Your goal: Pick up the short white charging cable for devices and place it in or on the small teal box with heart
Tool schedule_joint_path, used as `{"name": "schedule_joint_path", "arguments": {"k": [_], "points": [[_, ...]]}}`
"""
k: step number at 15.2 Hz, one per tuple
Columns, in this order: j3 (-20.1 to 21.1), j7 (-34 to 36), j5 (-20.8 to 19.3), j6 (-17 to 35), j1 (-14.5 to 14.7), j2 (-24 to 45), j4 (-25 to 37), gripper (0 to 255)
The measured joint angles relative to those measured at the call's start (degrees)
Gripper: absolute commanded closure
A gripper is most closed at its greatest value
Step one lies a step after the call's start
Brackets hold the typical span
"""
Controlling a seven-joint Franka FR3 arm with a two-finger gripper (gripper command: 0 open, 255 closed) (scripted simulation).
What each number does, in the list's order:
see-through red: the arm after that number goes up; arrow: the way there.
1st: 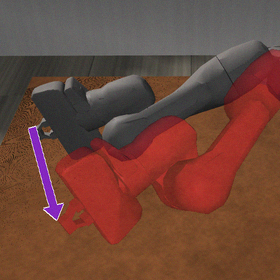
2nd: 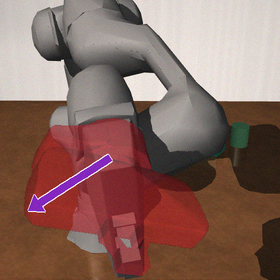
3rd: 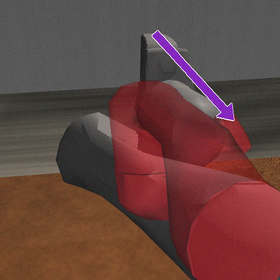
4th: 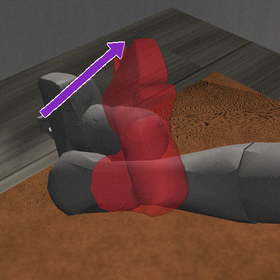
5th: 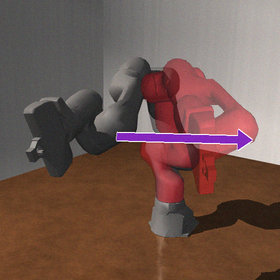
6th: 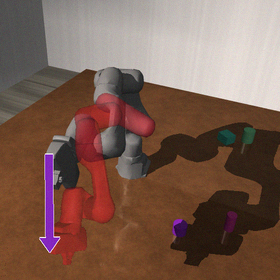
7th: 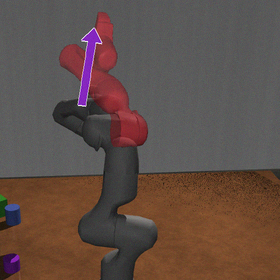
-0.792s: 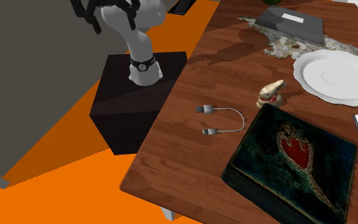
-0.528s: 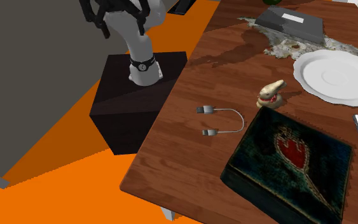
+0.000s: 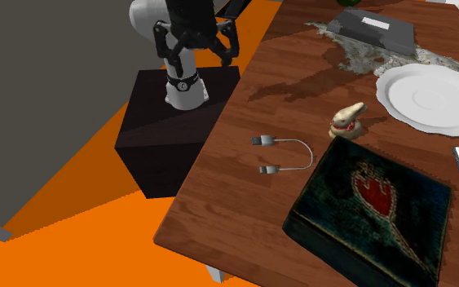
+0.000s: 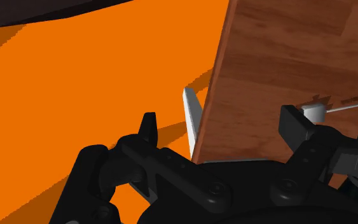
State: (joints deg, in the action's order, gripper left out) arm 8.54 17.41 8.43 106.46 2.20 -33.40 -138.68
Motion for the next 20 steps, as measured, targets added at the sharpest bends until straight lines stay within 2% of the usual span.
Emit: {"name": "schedule_joint_path", "arguments": {"k": [6, 12, 20], "points": [[7.1, 10.1, -0.2, 7.1, 0.4, 11.6, 4.7, 0], [12.6, 20.8, -4.1, 12.2, 0.4, 24.1, 11.5, 0], [13.6, 23.5, -6.1, 17.9, 0.5, 29.0, 10.4, 0]]}}
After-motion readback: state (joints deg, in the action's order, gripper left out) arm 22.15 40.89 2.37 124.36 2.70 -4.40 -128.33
